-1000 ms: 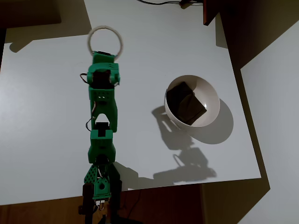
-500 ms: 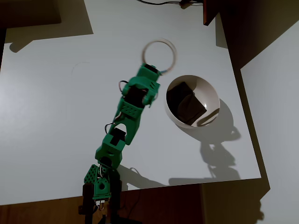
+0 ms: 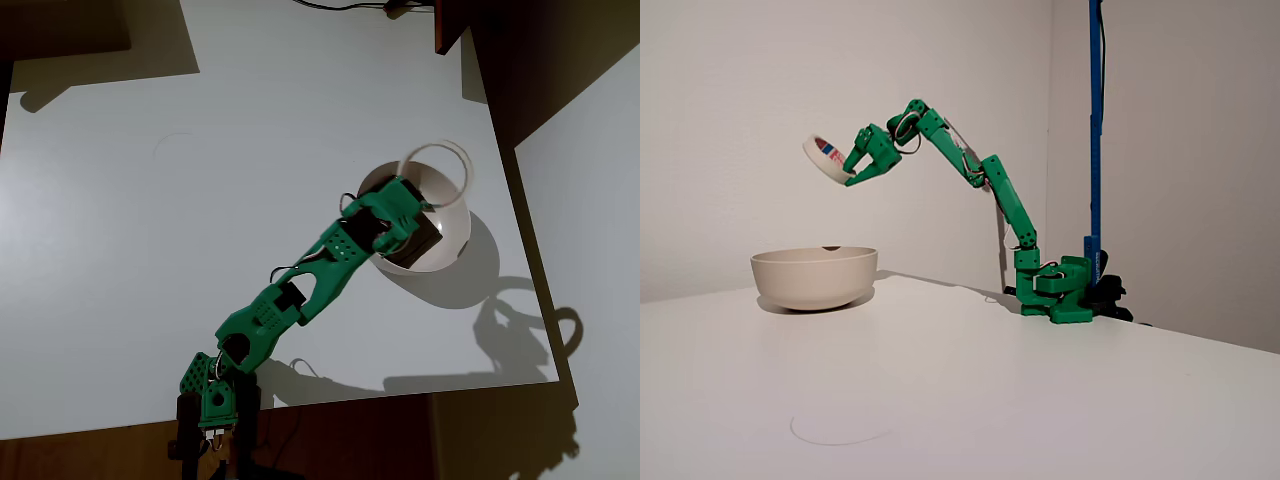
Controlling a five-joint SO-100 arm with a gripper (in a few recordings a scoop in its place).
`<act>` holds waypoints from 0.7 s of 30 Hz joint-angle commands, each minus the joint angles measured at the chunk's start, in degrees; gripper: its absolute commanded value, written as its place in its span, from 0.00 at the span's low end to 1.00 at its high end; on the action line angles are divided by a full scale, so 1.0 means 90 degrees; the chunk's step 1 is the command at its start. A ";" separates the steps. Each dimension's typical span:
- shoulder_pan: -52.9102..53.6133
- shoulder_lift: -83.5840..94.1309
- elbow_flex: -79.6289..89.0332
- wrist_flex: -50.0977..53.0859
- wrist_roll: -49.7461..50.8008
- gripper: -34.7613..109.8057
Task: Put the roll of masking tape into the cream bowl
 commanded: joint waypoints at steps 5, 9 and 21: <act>0.0566 -0.0605 -0.0264 -0.0537 -0.0225 0.18; 0.0664 -0.0977 -0.0264 -0.0527 -0.0283 0.18; 0.0459 -0.1016 -0.0264 -0.0605 0.0029 0.32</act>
